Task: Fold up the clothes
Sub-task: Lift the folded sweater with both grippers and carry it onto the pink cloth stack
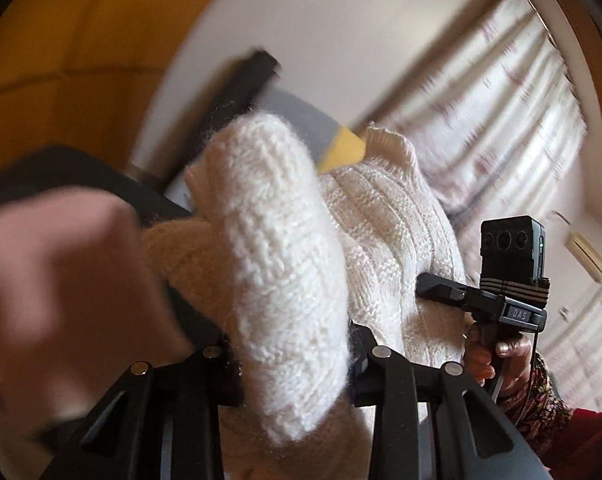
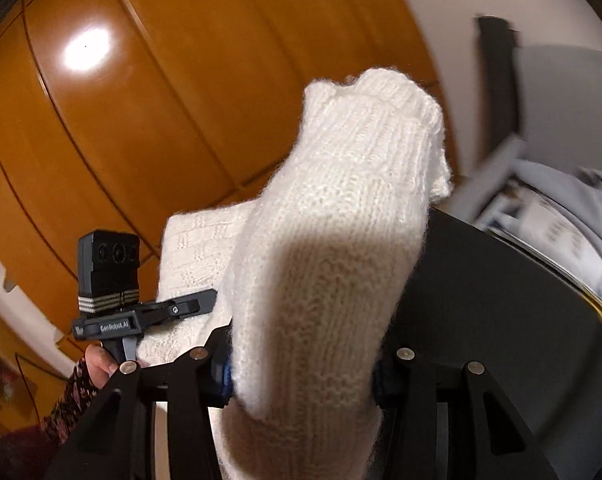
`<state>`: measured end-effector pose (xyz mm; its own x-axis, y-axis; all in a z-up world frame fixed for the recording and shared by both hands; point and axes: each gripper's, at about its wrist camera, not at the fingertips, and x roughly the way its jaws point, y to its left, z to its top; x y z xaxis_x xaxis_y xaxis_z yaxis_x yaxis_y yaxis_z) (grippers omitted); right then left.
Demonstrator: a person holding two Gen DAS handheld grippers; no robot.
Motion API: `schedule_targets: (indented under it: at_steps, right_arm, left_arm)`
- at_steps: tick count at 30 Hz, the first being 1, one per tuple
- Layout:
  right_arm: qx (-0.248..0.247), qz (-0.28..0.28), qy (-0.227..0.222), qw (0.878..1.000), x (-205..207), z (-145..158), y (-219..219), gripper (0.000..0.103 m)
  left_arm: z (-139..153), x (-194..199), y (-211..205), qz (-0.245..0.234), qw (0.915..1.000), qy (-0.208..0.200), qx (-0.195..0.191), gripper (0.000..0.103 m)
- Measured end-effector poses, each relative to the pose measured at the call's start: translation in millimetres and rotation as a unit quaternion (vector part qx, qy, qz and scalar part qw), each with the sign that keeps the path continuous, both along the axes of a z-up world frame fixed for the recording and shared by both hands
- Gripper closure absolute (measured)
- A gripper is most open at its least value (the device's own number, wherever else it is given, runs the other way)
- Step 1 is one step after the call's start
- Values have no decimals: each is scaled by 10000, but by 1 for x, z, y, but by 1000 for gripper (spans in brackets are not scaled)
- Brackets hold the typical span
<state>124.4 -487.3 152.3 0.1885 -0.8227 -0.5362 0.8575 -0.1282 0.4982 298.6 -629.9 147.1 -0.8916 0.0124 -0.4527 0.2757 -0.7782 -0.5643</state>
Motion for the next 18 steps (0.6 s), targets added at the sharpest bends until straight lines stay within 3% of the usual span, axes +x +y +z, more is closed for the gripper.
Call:
schedule_targets:
  at_steps: [4,6,10,12,14,15,18]
  right_arm:
    - [-153,433,-125,9989,12,5,-89,54]
    - [-222,644,-192,9975,17,7,-133,54]
    - [151,710,-438,9964,18,-54,-208,53]
    - [531,610,-319,9962,18,-94,-236,50]
    - [464,535,-637,9955,10,-122,-243,44]
    - [429,501,-782,9948,7,-135,-247,43]
    - [321,528,-775,9951,5,-141,-255,43]
  left_arm:
    - [-3,36,-65,653,9977,-63,148,69]
    - [-19,46,-96,937,9950,-195,270,68]
    - [-73,56,-157,1484,9849,-654,614,67]
    - [-115,51,-174,1709,9762,-1043,834,67]
    - [-146,51,-180,1804,9730,-994,1042,62]
    - [-156,56,-180,1828,9735,-696,1183,61]
    - [-162,56,-179,1840,9746,-479,1186,59]
